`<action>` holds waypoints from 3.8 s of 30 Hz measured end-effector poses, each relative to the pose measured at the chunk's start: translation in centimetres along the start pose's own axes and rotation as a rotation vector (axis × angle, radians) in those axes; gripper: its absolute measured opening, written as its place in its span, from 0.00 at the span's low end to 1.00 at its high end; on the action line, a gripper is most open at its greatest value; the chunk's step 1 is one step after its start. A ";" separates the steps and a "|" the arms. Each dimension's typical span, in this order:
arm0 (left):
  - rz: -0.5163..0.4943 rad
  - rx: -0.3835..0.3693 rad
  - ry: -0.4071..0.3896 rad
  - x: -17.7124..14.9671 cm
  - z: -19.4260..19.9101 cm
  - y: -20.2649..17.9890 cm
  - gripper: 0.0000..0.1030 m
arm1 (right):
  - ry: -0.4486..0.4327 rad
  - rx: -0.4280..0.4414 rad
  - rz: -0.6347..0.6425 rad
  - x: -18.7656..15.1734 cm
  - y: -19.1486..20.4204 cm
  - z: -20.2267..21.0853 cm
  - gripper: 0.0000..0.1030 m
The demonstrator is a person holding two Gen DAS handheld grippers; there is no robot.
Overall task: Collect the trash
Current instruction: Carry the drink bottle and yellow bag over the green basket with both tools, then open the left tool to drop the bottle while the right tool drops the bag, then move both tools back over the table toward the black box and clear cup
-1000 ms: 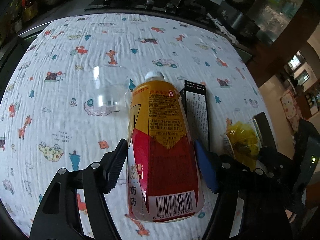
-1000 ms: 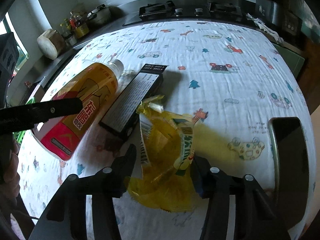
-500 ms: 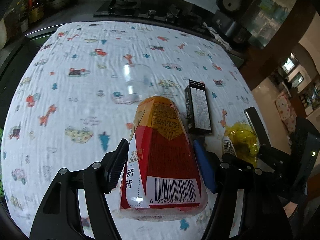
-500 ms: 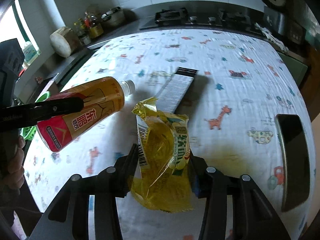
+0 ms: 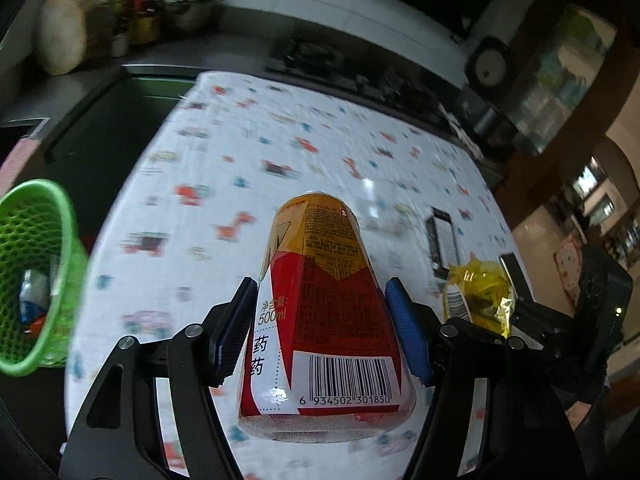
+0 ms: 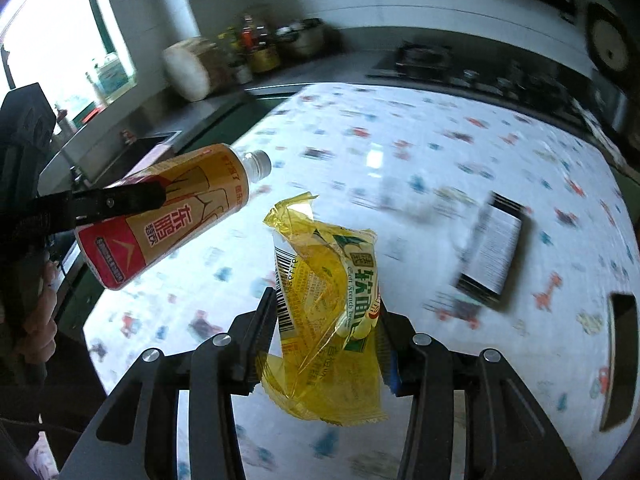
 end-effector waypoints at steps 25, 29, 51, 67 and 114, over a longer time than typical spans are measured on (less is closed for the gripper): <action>0.337 0.284 -0.132 -2.5 8.8 29.3 0.63 | 0.116 0.221 0.230 4.3 24.5 -11.2 0.43; 0.372 0.289 -0.135 -3.2 8.0 31.6 0.63 | 0.128 0.242 0.240 4.8 26.6 -12.7 0.43; 0.485 0.272 -0.177 -6.0 9.6 36.3 0.74 | 0.191 0.293 0.248 5.2 33.1 -19.5 0.43; 0.492 0.286 -0.193 -6.9 11.7 35.8 0.80 | 0.160 0.310 0.255 6.1 35.2 -20.9 0.61; 0.124 0.133 -0.077 2.5 1.4 7.3 0.84 | -0.031 -0.231 -0.163 3.8 -6.2 -1.0 0.72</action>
Point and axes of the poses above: each gripper's, at about its wrist camera, not at the fingertips, and z roughly against the way its jaws point, y to its left, x to its top, the point moved 4 cm from there along -z, roughly the way its jaws point, and after that the axes turned 4 degrees about -z, right-handed, at the moved point
